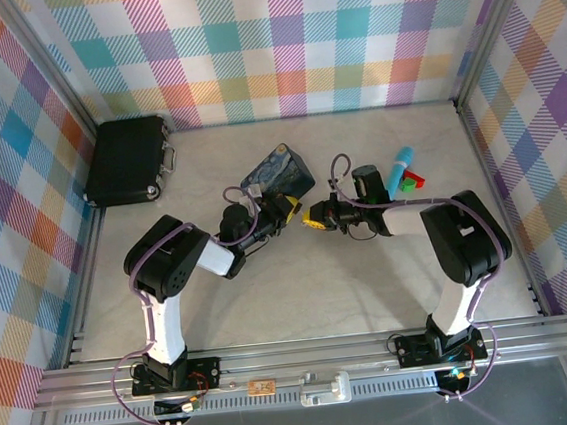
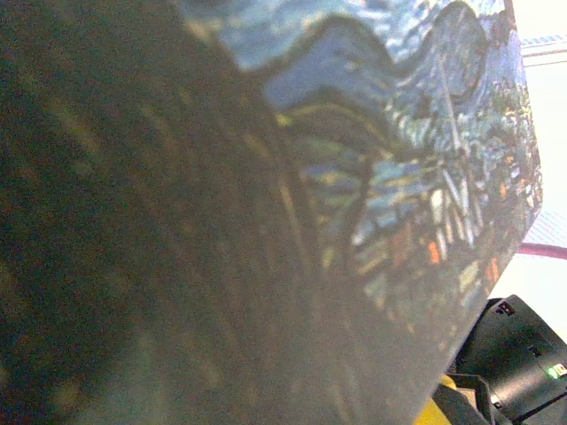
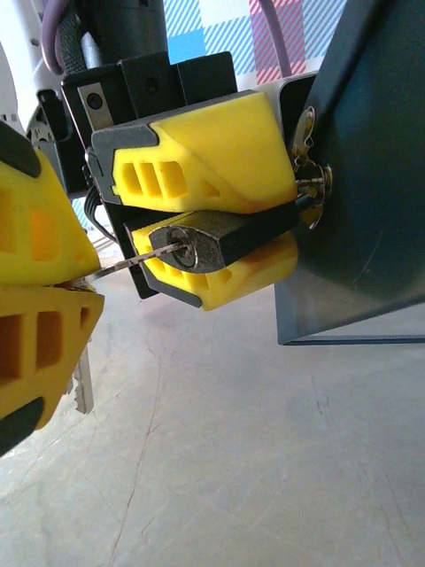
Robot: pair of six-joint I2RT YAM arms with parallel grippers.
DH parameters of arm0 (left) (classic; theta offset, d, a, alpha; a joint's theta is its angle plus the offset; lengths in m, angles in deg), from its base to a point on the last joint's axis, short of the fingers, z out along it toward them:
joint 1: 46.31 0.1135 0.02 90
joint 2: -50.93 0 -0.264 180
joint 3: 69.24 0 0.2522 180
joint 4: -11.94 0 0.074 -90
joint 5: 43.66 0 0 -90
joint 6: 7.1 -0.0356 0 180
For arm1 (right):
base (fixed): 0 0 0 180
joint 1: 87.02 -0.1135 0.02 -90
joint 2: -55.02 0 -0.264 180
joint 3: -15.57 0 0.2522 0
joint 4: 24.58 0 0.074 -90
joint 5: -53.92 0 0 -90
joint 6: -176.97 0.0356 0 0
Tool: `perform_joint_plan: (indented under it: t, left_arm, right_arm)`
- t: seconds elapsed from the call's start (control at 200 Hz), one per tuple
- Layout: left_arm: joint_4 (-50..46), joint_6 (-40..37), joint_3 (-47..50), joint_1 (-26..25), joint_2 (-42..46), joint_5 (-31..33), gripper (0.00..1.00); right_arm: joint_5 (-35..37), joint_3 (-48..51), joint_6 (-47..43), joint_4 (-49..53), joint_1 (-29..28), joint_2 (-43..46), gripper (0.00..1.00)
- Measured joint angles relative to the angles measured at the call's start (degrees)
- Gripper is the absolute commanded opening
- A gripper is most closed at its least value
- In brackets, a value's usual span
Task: Unlock the padlock with the key
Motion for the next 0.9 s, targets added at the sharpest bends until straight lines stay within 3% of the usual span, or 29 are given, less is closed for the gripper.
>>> perform_joint_plan:
  t: [0.635, 0.805, 0.9]
  left_arm:
    - [-0.7, -1.29, 0.74, -0.79, 0.0, 4.66, 0.0]
    - [-1.68, -1.33, 0.7, -0.85, 0.0, 4.94, 0.0]
    - [-1.88, -1.36, 0.68, -0.85, 0.0, 4.94, 0.0]
  right_arm:
    - [0.57, -0.63, 8.74, -3.72, 0.09, -2.8, 0.0]
    - [1.16, -0.79, 3.96, -3.28, -0.24, -3.19, 0.0]
    - [1.18, -3.1, -1.57, 1.81, -0.24, -3.3, 0.0]
